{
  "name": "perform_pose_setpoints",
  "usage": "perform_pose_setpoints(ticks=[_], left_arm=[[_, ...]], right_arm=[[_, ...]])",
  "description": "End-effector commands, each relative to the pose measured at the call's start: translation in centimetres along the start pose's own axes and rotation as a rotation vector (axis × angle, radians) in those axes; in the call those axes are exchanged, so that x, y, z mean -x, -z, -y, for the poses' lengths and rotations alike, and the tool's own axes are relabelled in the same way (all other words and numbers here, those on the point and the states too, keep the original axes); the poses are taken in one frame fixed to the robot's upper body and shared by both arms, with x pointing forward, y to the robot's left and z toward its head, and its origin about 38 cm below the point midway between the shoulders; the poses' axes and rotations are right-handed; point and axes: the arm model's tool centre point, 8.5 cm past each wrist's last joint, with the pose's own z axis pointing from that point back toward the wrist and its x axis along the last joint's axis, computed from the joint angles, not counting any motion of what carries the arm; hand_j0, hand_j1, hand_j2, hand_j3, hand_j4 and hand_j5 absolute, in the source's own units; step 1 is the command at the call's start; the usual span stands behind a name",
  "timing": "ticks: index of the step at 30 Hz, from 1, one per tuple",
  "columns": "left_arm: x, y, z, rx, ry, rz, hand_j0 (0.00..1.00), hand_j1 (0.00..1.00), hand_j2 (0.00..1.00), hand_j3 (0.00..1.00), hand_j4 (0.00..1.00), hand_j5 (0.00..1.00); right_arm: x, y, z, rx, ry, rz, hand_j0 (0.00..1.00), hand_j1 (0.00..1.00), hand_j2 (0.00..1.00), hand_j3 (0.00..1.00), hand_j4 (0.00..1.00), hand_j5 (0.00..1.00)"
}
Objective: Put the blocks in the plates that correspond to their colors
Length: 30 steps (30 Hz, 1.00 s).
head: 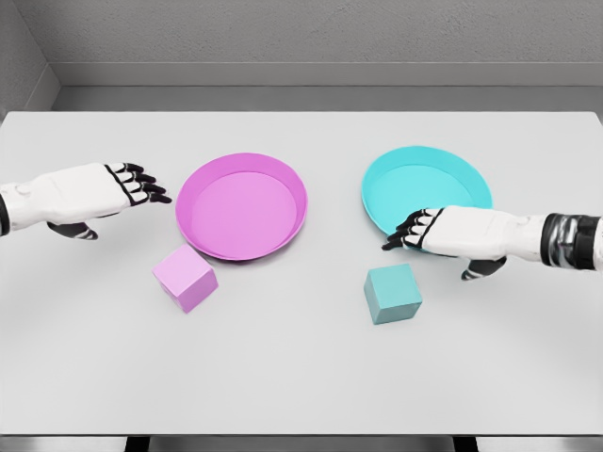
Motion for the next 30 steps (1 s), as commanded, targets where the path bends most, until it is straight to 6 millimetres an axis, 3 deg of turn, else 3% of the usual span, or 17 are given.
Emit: perform_pose_setpoints(ticks=[1, 12, 23, 30], left_arm=[[-0.3, -0.5, -0.3, 0.004, 0.017, 0.006, 1.00, 1.00, 1.00, 1.00, 1.00, 1.00], [-4.1, 0.0, 0.4, 0.005, 0.036, 0.096, 1.00, 1.00, 1.00, 1.00, 1.00, 1.00], [-6.3, 0.7, 0.4, -0.014, 0.037, 0.156, 1.00, 1.00, 1.00, 1.00, 1.00, 1.00], [-7.8, 2.3, 0.5, -0.058, 0.007, 0.195, 1.00, 1.00, 1.00, 1.00, 1.00, 1.00]], right_arm=[[-1.2, 1.6, -1.6, -0.072, 0.003, 0.045, 1.00, 1.00, 1.00, 1.00, 1.00, 1.00], [-2.0, 1.5, 2.1, -0.017, -0.148, 0.147, 1.00, 1.00, 1.00, 1.00, 1.00, 1.00], [-3.0, 1.9, 1.5, -0.032, -0.175, 0.215, 1.00, 1.00, 1.00, 1.00, 1.00, 1.00], [-3.4, 2.5, 0.6, -0.059, -0.171, 0.233, 1.00, 1.00, 1.00, 1.00, 1.00, 1.00]])
